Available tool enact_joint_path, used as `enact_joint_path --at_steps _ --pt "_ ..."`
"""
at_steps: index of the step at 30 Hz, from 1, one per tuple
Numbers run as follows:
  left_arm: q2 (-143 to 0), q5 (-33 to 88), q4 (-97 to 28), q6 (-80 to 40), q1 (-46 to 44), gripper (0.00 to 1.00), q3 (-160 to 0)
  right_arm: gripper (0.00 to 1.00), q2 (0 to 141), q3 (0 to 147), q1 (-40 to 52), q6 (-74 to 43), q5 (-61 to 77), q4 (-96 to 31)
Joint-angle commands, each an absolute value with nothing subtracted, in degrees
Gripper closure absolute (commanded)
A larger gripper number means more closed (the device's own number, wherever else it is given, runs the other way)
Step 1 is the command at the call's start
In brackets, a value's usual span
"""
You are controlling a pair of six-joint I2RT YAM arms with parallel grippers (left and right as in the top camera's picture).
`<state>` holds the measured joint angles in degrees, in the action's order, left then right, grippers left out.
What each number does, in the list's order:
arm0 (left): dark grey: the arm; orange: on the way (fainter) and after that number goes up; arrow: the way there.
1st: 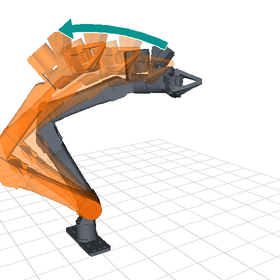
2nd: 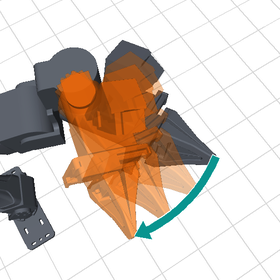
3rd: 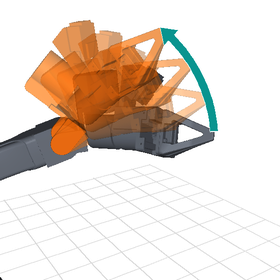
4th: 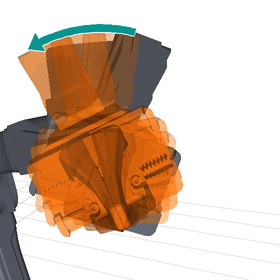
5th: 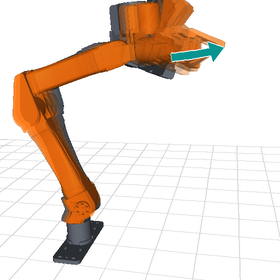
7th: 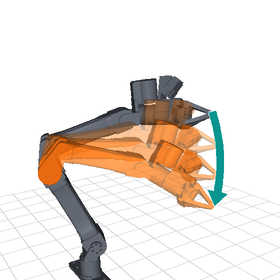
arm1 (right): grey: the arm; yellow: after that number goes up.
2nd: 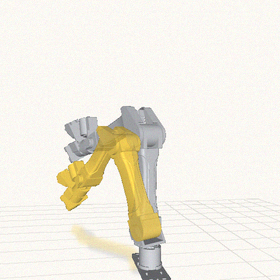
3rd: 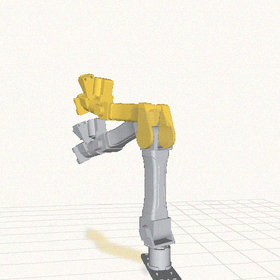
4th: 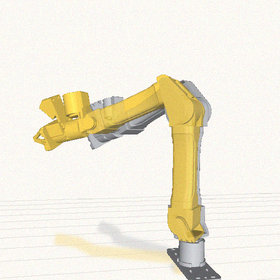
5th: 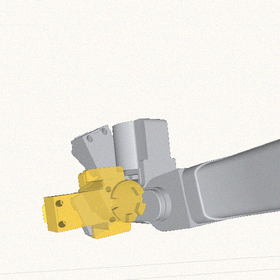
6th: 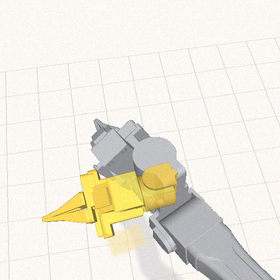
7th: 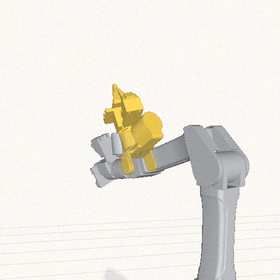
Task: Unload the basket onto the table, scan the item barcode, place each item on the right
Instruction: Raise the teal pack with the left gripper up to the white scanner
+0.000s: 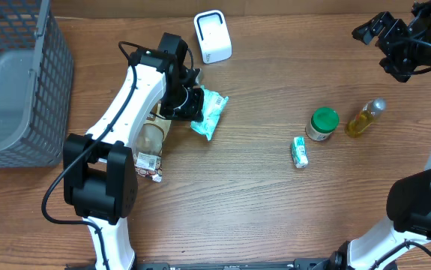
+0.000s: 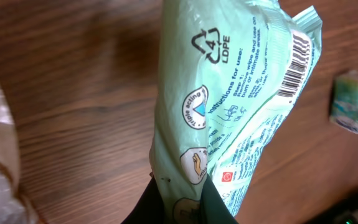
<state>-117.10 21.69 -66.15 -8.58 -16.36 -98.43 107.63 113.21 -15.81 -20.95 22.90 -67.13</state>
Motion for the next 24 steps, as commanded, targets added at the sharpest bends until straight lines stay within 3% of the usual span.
enact_joint_path --at_steps 1,10,24 --pt "-115.20 26.61 -66.63 -6.57 -16.21 0.96 -99.88 0.00 106.83 114.39 -15.81 -20.60 22.52 -66.98" --pt "-115.20 17.39 -69.21 -13.41 -16.21 0.96 -104.73 0.00 106.83 114.39 -15.81 -20.60 22.52 -66.98" --pt "-115.20 -2.26 -79.02 -18.28 -16.01 0.96 -134.41 0.00 106.83 114.39 -15.81 -20.60 22.52 -66.98"
